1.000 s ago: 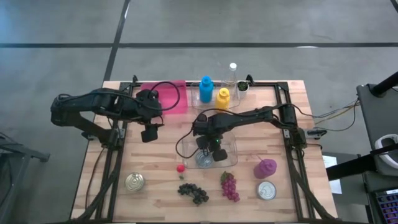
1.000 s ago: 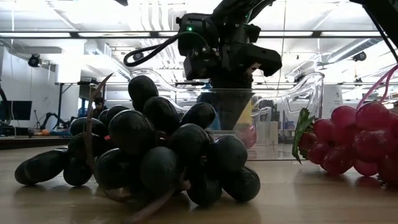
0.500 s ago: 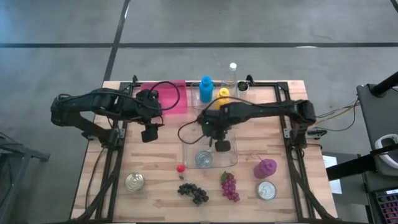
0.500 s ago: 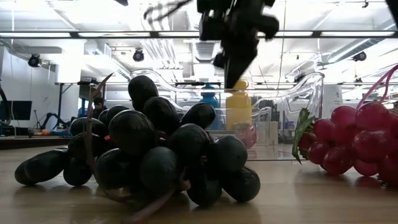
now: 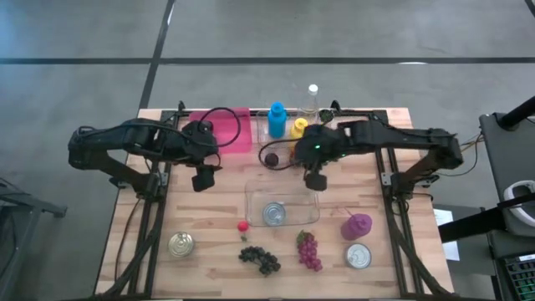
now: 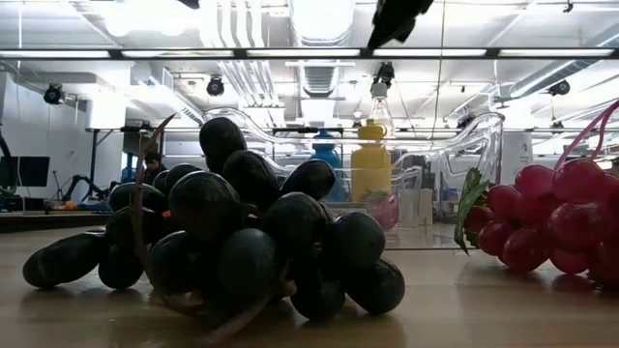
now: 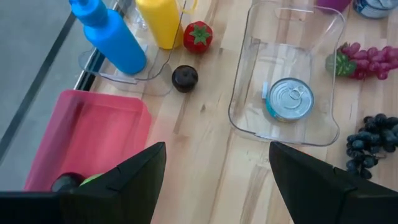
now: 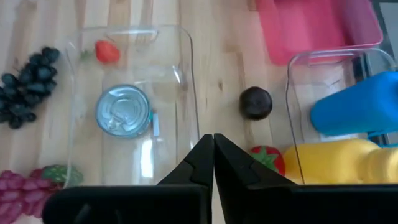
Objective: Pick & Place Food Item
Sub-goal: Put the blue pink tuna can into the bottom transparent bin
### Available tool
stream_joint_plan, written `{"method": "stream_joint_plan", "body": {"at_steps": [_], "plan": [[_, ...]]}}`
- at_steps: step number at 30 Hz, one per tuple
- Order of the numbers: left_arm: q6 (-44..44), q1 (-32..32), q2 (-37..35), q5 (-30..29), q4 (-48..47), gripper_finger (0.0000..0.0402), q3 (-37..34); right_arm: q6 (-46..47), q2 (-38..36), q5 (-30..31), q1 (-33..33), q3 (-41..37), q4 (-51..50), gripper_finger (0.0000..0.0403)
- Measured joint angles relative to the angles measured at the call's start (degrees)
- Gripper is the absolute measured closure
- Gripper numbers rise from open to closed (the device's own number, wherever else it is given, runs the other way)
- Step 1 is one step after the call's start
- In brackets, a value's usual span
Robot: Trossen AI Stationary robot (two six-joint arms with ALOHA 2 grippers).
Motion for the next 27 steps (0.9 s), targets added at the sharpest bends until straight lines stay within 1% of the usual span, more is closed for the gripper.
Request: {"method": "stream_joint_plan", "body": {"at_steps": [3,7,12,15,22,27], "plan": [[-0.56,0.00,0.00,0.03,0.00,0.0112,0.00,1.71,-2.61,0.01,0.04,-1.04,0.07,0.0394],[-3.35,0.00,0.00,0.26,0.10,0.0115,-0.06,2.18,-5.99,0.07,0.04,-2.86,-0.05,0.0394],[-9.91,0.00,0.02,1.42,0.90,0.0116,-2.42,1.44,-11.03,0.17,0.00,-6.07,-0.04,0.0394],[-14.79,0.00,0.00,4.34,2.91,0.0116,-5.78,1.47,-14.04,0.26,0.00,-7.56,0.17,0.0394],[-29.33,-0.07,0.07,15.14,7.13,0.0115,-14.44,-1.21,-18.97,1.31,-0.43,-9.77,0.39,0.0394],[-39.46,-0.56,0.07,17.75,8.36,0.0116,-19.28,-3.82,-21.23,1.25,-0.61,-9.87,-0.04,0.0394]]}}
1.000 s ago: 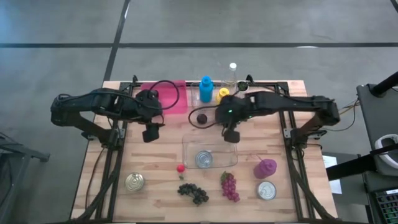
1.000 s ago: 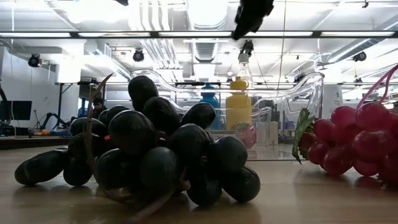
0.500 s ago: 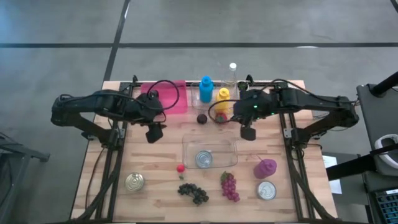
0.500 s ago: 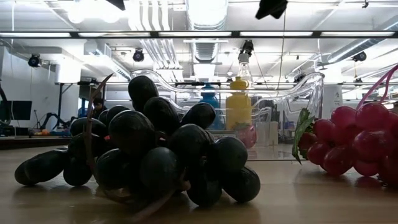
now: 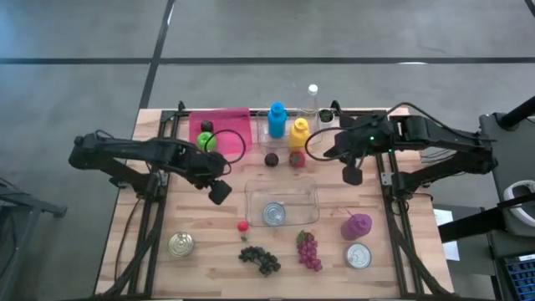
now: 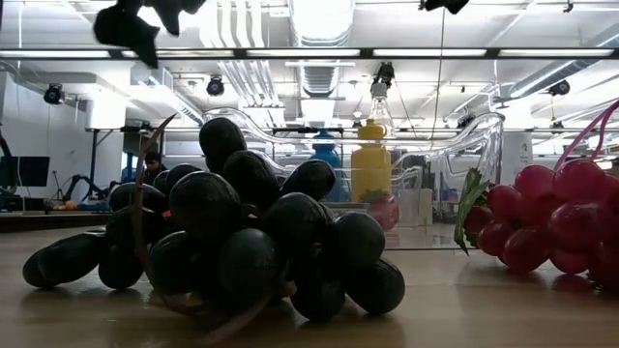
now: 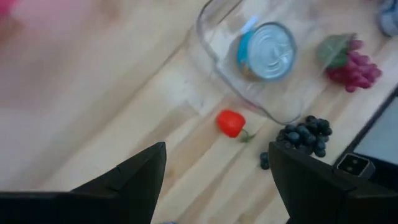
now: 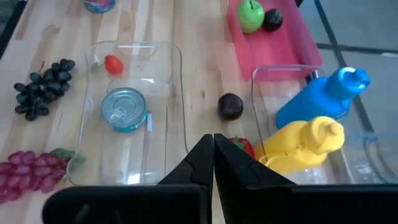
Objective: Pick & Place Food Item
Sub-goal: Put the blue pink tuna can into the bottom transparent bin
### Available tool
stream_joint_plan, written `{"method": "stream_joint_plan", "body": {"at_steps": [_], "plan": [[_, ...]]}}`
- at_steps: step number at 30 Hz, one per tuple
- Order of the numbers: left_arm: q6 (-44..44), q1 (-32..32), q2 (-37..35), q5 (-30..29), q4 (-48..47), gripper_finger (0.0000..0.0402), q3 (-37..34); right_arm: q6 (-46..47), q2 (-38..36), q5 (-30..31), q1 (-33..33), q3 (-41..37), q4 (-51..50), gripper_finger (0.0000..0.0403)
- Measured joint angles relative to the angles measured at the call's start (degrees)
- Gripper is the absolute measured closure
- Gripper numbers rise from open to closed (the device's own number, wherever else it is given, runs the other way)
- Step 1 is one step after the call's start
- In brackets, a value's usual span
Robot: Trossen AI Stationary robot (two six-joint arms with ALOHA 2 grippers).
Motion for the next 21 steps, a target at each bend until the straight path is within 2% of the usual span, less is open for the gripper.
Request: {"method": "stream_joint_plan", "body": {"at_steps": [10,15,21], "plan": [[-22.59,-5.29,-0.02,3.13,0.06,0.0116,-3.21,-5.72,-4.52,0.32,0.00,-0.07,-0.41,0.0394],[-30.93,-10.64,-0.02,3.27,0.05,0.0115,-3.21,-8.20,-4.99,1.49,0.00,-0.33,-0.83,0.0394],[-37.78,-16.31,-0.02,3.26,-0.92,0.0115,-3.21,-6.55,-4.94,1.40,0.00,-0.33,-0.97,0.0394]]}}
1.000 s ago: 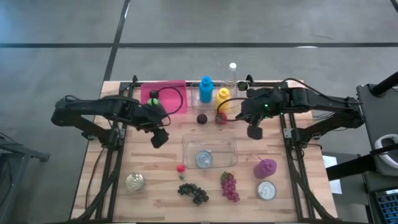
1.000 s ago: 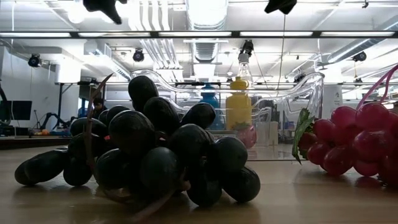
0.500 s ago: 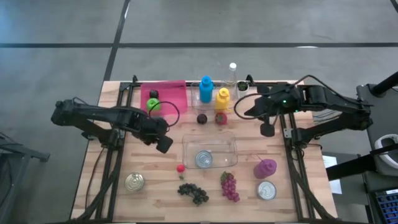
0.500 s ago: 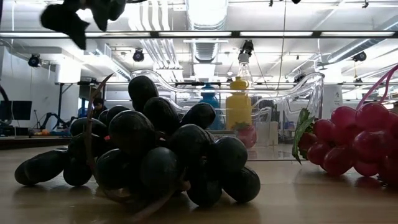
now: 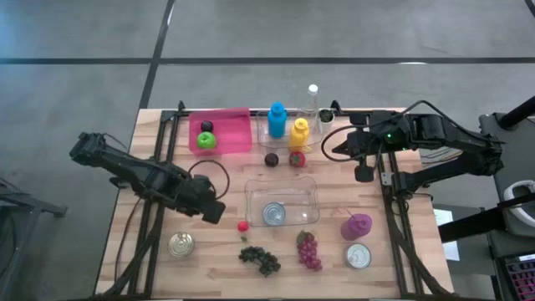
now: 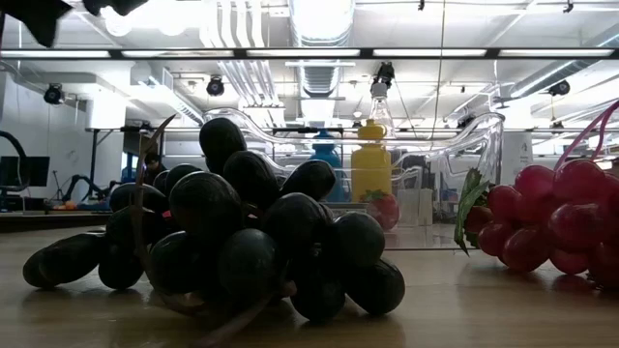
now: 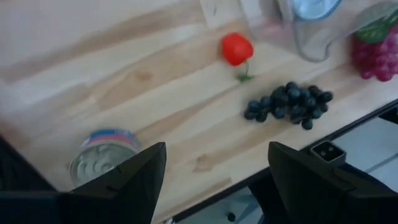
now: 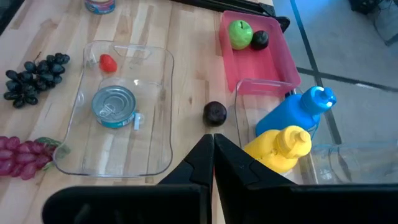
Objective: Pick & Place Food Item
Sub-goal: Put the blue pink tuna can into the bottom transparent bin
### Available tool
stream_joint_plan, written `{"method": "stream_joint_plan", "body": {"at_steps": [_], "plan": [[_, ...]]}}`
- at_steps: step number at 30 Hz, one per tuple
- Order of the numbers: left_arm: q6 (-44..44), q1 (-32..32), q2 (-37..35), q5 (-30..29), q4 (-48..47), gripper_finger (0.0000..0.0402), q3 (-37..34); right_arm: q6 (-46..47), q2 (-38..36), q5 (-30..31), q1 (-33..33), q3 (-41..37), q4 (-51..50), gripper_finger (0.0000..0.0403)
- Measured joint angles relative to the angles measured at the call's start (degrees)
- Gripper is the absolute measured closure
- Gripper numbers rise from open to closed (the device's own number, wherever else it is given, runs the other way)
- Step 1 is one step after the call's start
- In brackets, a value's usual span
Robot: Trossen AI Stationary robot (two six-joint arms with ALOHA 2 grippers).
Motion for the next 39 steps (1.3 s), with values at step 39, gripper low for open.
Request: {"method": "stream_joint_plan", "body": {"at_steps": [39], "plan": [[-19.04,-15.28,0.00,2.06,25.88,0.0115,-26.92,6.26,4.87,-0.04,-0.02,0.00,10.37,0.0394]]}}
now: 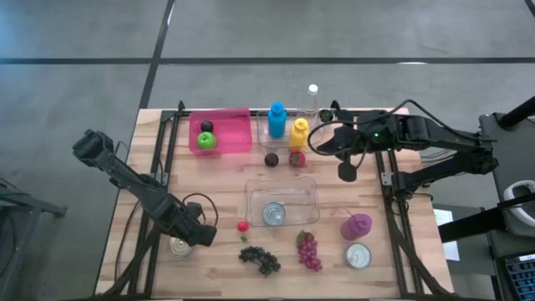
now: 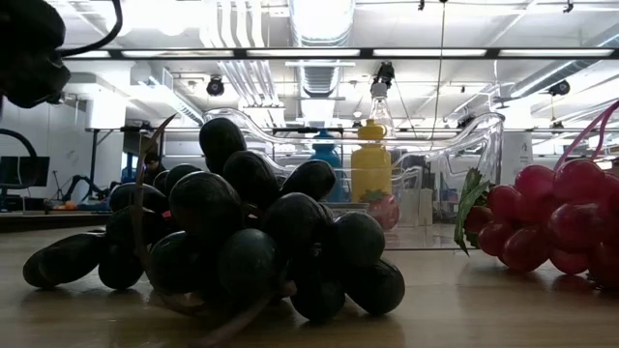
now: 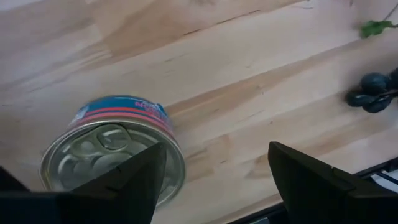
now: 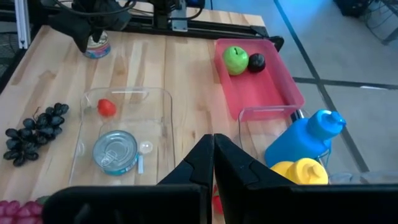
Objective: Pick & Place Food Item
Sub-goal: Put the blue pink tuna can into the bottom transparent bin
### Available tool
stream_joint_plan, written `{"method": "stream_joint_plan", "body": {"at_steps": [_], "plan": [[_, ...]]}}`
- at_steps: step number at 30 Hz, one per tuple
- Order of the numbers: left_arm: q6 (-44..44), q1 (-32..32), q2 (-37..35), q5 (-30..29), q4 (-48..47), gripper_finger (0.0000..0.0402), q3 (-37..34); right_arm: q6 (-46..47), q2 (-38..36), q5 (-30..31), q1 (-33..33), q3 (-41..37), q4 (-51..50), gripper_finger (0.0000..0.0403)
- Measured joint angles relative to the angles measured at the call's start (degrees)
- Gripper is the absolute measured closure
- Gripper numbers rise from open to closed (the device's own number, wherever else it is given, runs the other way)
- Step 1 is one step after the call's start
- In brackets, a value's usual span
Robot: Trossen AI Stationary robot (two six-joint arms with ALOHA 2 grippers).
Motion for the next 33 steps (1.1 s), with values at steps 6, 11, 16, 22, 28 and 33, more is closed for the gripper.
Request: {"method": "stream_joint_plan", "body": {"at_steps": [6,11,16,22,28,33], "plan": [[-0.40,0.00,0.00,1.82,0.82,0.0116,-0.80,-0.01,0.20,0.02,-0.03,0.00,-0.04,0.0394],[-0.35,0.00,0.00,1.27,3.01,0.0115,-2.49,-0.19,0.20,0.02,-0.14,0.00,-0.01,0.0394],[0.43,0.04,0.00,0.85,4.43,0.0116,-3.09,-0.19,0.18,0.02,-0.14,0.00,0.02,0.0394],[1.63,0.04,0.00,0.43,4.44,0.0115,-3.06,-0.21,0.18,0.02,-0.14,0.00,0.11,0.0394],[2.89,0.09,0.00,-3.45,4.45,0.0115,-3.04,-0.21,0.18,0.02,-0.12,0.00,0.21,0.0394],[4.85,0.10,0.00,-3.91,4.45,0.0115,-3.02,-0.21,0.18,0.02,-0.12,0.00,0.21,0.0394]]}}
